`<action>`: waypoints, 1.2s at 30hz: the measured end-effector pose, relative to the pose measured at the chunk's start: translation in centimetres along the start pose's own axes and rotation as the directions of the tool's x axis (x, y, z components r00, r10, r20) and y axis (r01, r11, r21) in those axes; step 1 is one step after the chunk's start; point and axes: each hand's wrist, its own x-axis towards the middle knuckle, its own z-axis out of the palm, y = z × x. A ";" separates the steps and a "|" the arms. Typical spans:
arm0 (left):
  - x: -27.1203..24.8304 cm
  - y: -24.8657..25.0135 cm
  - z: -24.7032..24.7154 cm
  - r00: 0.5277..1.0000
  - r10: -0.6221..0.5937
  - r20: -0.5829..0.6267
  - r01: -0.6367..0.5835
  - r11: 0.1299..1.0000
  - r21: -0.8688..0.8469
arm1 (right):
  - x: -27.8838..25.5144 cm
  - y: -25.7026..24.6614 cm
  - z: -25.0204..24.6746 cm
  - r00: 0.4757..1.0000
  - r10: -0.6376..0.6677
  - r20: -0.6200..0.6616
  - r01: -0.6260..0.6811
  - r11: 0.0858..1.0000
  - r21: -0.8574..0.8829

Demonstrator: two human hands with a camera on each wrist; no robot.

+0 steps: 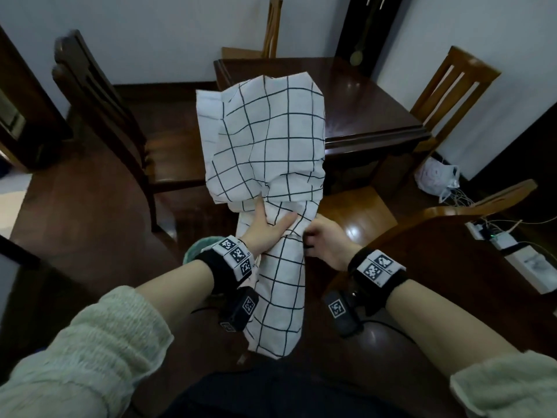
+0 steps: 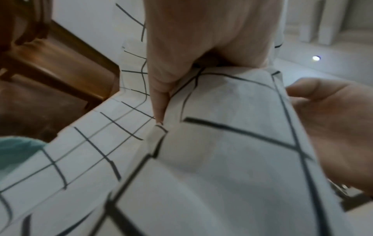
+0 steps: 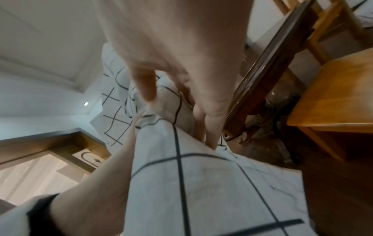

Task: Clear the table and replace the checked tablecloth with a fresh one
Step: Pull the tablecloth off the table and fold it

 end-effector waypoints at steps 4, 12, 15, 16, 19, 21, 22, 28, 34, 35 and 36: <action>2.3 -2.8 1.1 0.992 -0.010 0.126 -0.008 0.990 0.142 | -0.3 -0.1 0.0 0.992 -0.091 0.086 0.091 0.996 -0.006; -1.2 1.5 0.0 0.944 -0.125 0.305 0.133 0.991 -0.005 | -0.4 1.0 0.0 0.989 -0.119 -0.083 0.118 0.993 -0.015; -1.5 1.8 -0.6 0.945 -0.174 0.278 0.164 0.985 0.058 | 0.0 1.8 0.0 0.966 -0.116 -0.229 0.131 0.990 0.051; -1.1 1.6 -0.7 0.971 -0.120 0.208 0.108 0.992 0.068 | 0.1 1.9 -0.1 0.959 -0.093 -0.267 0.116 0.991 0.073; 0.9 0.7 -1.4 0.995 0.096 0.018 -0.097 0.953 0.287 | -0.5 2.0 -0.2 0.979 -0.035 -0.202 0.067 0.986 0.151; 2.1 0.3 -1.9 0.995 0.093 -0.038 -0.080 0.960 0.269 | -1.3 1.6 0.0 0.994 -0.024 -0.108 0.045 0.980 0.194; 2.4 0.3 -2.1 0.999 0.042 -0.024 -0.039 0.992 0.118 | -1.5 1.5 0.0 0.997 -0.019 -0.075 0.035 0.975 0.219; -0.5 -1.0 -3.2 0.842 -0.273 0.466 0.432 0.858 -0.279 | -2.0 1.1 0.0 0.999 0.025 -0.028 -0.015 0.947 0.321; -1.8 -1.9 -3.5 0.814 -0.310 0.491 0.427 0.893 -0.145 | -1.3 1.7 -0.6 0.987 -0.042 -0.155 0.054 0.996 0.069; -1.7 -2.1 -3.6 0.837 -0.297 0.459 0.389 0.914 -0.116 | -1.1 1.9 -0.9 0.968 -0.075 -0.239 0.064 0.997 -0.051; -1.5 -2.3 -3.6 0.858 -0.297 0.420 0.364 0.927 -0.088 | -0.9 2.0 -1.3 0.934 -0.121 -0.335 0.068 0.984 -0.164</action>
